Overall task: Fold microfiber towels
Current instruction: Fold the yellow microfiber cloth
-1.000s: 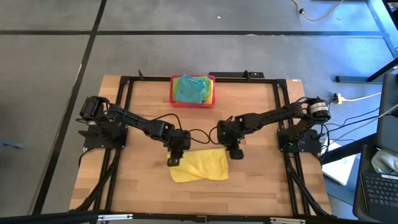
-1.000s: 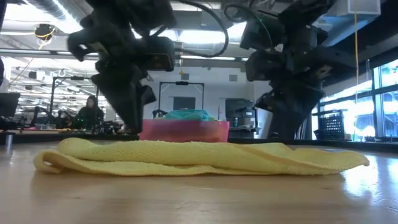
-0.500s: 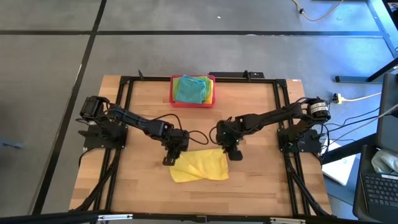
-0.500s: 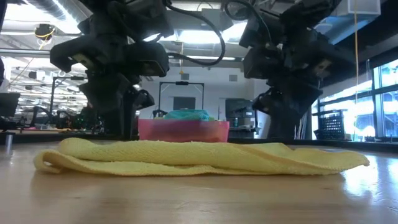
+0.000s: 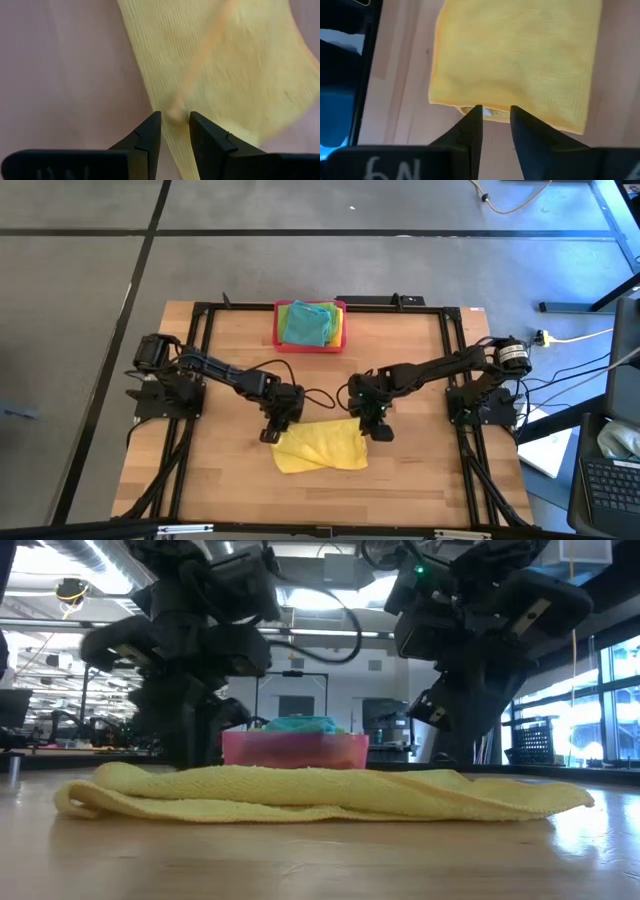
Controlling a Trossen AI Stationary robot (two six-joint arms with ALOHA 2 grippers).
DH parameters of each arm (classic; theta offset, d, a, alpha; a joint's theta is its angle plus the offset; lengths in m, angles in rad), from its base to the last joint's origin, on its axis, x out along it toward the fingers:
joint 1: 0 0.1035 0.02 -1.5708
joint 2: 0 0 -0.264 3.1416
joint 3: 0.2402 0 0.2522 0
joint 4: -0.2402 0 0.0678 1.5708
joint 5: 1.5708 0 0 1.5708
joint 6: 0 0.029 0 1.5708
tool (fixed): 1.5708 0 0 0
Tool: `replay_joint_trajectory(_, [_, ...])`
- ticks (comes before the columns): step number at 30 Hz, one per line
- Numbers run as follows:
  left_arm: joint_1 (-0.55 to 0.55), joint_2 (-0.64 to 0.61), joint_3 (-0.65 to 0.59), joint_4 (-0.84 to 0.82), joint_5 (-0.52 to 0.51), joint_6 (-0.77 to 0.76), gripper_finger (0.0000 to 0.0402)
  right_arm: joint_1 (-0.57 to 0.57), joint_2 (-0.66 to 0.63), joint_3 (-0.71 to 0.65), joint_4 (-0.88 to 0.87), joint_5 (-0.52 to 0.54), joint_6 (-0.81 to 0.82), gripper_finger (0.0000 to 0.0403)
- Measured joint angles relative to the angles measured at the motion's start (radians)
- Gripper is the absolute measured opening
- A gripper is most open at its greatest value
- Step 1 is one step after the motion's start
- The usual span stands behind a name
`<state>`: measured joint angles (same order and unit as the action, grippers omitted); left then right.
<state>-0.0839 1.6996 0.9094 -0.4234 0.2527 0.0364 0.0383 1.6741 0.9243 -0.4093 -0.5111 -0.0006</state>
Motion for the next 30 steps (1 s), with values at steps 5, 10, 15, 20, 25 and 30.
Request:
replay_joint_trajectory(5, [0.010, 0.009, -0.001, -0.012, 0.058, 0.000, 0.0094, 0.000, 0.000, 0.000, 0.000, -0.009, 0.024, 0.0101])
replay_joint_trajectory(10, [0.002, 0.010, -0.001, -0.007, 0.070, 0.000, 0.0094, 0.000, 0.000, 0.000, 0.002, -0.008, 0.064, 0.0101])
replay_joint_trajectory(15, [-0.005, 0.010, 0.000, -0.007, 0.043, -0.025, 0.0094, 0.000, 0.000, 0.000, 0.001, -0.007, 0.100, 0.0101])
replay_joint_trajectory(20, [-0.011, 0.010, 0.025, -0.012, 0.041, -0.089, 0.0094, 0.000, 0.000, 0.000, 0.001, -0.007, 0.115, 0.0101])
replay_joint_trajectory(25, [-0.033, 0.010, 0.046, -0.012, 0.028, -0.107, 0.0094, 0.000, 0.000, 0.000, 0.001, -0.006, 0.129, 0.0101])
replay_joint_trajectory(30, [-0.066, 0.010, 0.049, -0.014, 0.026, -0.109, 0.0094, 0.000, 0.000, 0.000, 0.001, -0.006, 0.130, 0.0101])
